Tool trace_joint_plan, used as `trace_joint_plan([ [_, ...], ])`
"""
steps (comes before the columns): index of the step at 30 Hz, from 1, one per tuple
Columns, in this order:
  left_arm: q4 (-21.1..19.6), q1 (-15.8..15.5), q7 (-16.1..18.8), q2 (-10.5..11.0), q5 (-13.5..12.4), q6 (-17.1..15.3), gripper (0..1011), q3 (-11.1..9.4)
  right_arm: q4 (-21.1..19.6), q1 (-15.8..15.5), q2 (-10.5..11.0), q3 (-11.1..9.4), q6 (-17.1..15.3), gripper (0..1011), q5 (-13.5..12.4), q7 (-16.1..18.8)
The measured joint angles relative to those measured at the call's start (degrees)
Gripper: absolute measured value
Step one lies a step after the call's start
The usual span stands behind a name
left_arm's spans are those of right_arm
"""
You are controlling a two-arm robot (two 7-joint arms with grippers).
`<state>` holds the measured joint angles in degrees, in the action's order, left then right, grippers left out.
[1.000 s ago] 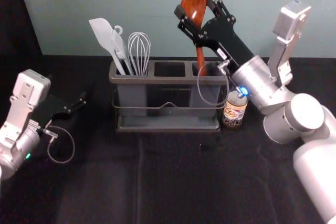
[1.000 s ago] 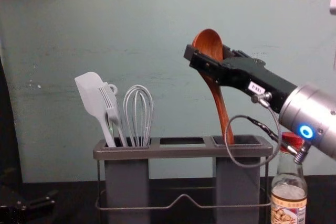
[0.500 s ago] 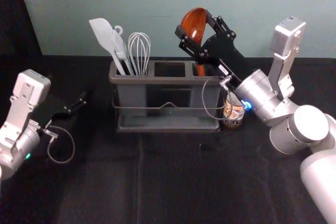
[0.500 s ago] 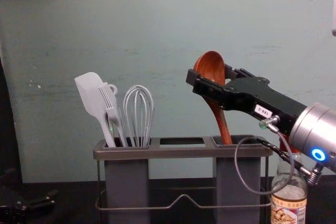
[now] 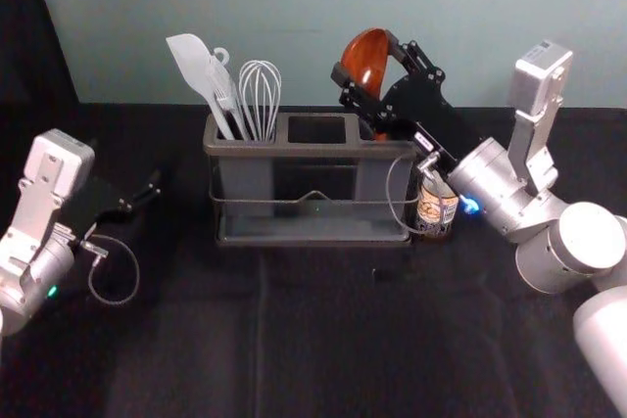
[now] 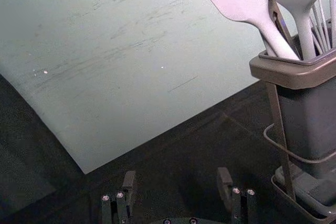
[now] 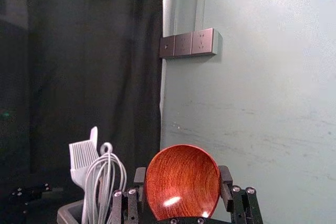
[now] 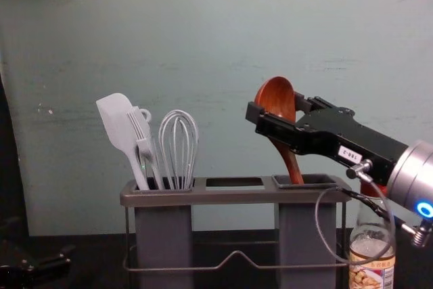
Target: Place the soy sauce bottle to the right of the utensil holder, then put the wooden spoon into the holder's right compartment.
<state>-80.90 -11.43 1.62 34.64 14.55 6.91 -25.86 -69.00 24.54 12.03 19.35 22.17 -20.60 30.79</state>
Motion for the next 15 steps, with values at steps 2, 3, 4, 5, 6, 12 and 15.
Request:
trace_joint_plan([
  [2,0.0,0.0,0.0,0.0,0.0,0.0,1000,0.0,-0.1,-0.1,0.1,0.0,0.0,837,0.0,0.0],
  [3,0.0,0.0,0.0,0.0,0.0,0.0,1000,0.0,-0.2,-0.3,0.2,-0.1,0.0,837,0.0,0.0],
  [4,0.0,0.0,0.0,0.0,0.0,0.0,1000,0.0,-0.2,-0.3,0.3,-0.1,0.0,837,0.0,0.0],
  [5,0.0,0.0,0.0,0.0,0.0,0.0,1000,0.0,-0.3,-0.4,0.3,-0.1,0.0,837,0.0,0.0],
  [6,0.0,0.0,0.0,0.0,0.0,0.0,1000,0.0,-0.4,-0.5,0.4,-0.2,-0.1,837,0.0,0.0],
  [12,0.0,0.0,0.0,0.0,0.0,0.0,1000,0.0,-0.6,-0.7,0.5,-0.5,-0.1,837,-0.2,-0.1],
  [15,0.0,0.0,0.0,0.0,0.0,0.0,1000,0.0,-0.6,-0.8,0.5,-0.5,0.0,883,-0.2,-0.2],
])
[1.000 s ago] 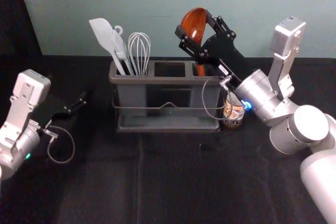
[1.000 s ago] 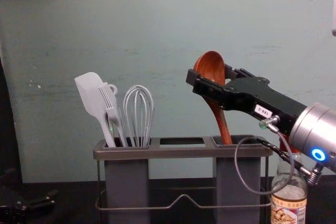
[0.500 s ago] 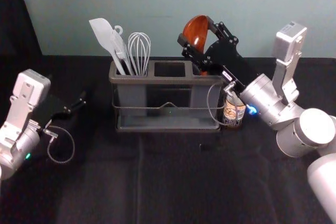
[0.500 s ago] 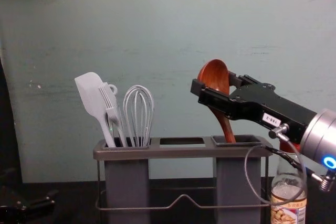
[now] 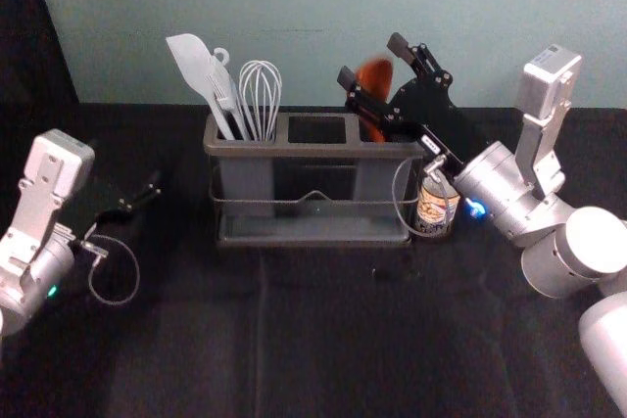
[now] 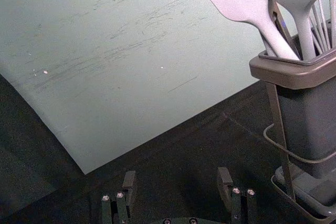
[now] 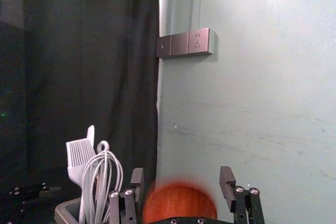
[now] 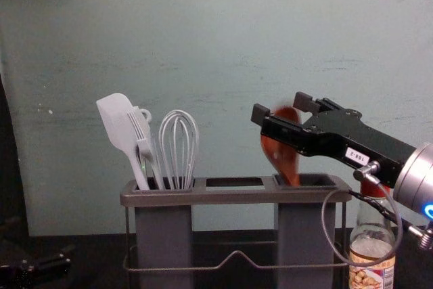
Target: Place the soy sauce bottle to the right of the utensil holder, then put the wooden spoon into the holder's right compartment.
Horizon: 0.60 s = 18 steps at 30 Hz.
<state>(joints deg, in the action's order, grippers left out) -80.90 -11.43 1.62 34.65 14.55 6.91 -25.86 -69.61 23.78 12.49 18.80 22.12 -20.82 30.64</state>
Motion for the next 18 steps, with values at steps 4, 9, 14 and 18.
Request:
trace_joint_plan([
  [4,0.0,0.0,0.0,0.0,0.0,0.0,1000,0.0,-0.1,-0.1,-0.2,-0.1,0.1,974,0.1,-0.5],
  [9,0.0,0.0,0.0,0.0,0.0,0.0,1000,0.0,-0.2,0.0,-0.5,-0.2,0.3,1002,0.1,-0.8],
  [14,0.0,0.0,0.0,0.0,0.0,0.0,1000,0.0,-1.0,0.1,-0.6,-0.4,0.4,1003,0.1,-0.8],
  [18,0.0,0.0,0.0,0.0,0.0,0.0,1000,0.0,-1.9,0.1,-0.6,-0.5,0.5,1002,0.0,-0.8],
])
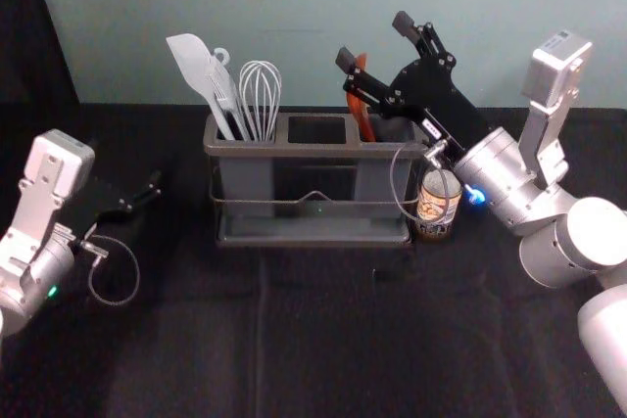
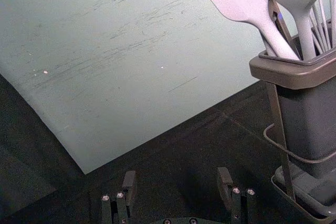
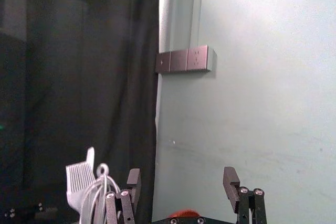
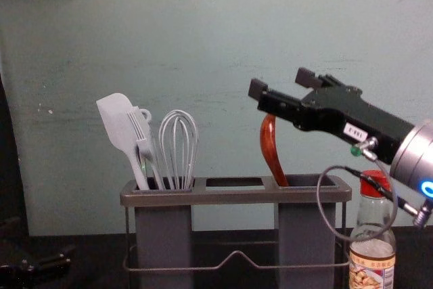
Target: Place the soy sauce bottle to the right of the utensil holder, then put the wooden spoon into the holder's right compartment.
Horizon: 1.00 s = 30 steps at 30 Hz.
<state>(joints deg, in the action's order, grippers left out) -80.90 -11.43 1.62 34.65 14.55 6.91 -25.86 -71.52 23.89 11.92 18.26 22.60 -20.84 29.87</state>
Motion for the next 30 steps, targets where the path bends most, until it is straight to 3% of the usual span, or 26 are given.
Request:
trace_joint_plan([
  [16,0.0,0.0,0.0,0.0,0.0,0.0,1000,0.0,-8.0,-0.5,1.2,-1.8,0.0,1002,-1.5,-0.8],
  [30,0.0,0.0,0.0,0.0,0.0,0.0,1000,0.0,-13.9,-0.4,4.7,-6.6,-1.2,1002,-3.3,-2.2],
])
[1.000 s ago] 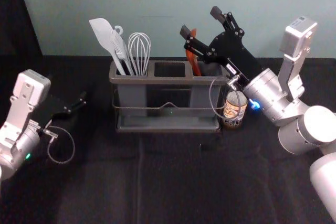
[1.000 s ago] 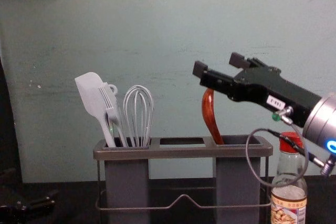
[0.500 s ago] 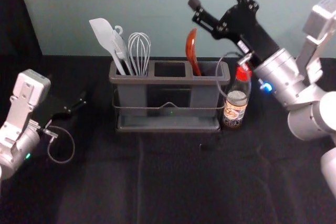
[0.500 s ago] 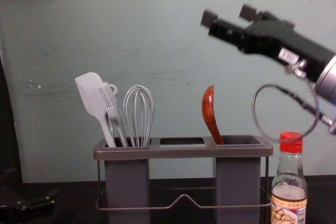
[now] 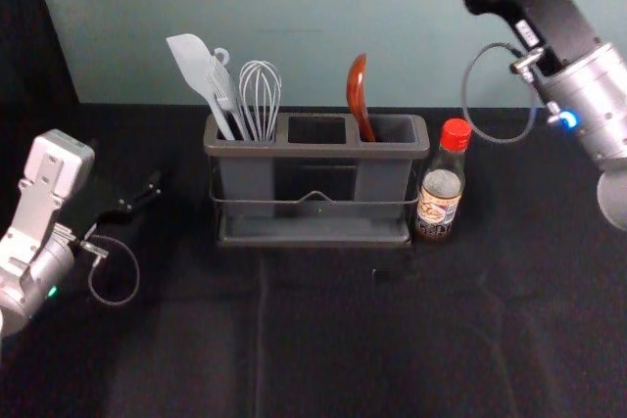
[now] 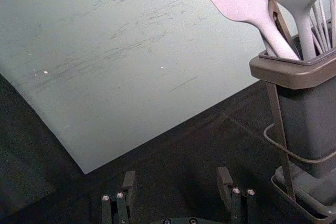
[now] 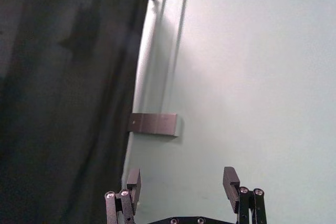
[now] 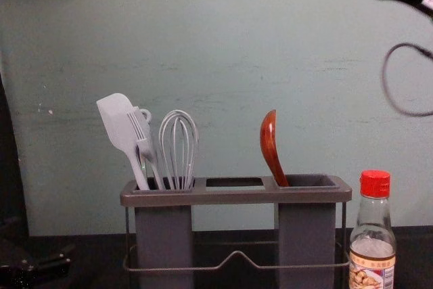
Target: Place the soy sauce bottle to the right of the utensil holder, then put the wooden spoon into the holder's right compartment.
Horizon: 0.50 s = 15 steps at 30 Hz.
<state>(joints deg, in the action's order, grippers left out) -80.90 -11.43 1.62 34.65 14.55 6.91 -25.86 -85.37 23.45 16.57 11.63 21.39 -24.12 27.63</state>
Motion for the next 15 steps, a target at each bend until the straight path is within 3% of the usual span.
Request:
trace_joint_plan([
  [8,0.0,0.0,0.0,0.0,0.0,0.0,1000,0.0,-1.0,-1.4,2.1,-3.4,-1.4,1003,-0.5,-1.7],
  [15,0.0,0.0,0.0,0.0,0.0,0.0,1000,0.0,-0.9,-4.7,3.7,-6.2,-2.2,1002,2.1,-4.5],
])
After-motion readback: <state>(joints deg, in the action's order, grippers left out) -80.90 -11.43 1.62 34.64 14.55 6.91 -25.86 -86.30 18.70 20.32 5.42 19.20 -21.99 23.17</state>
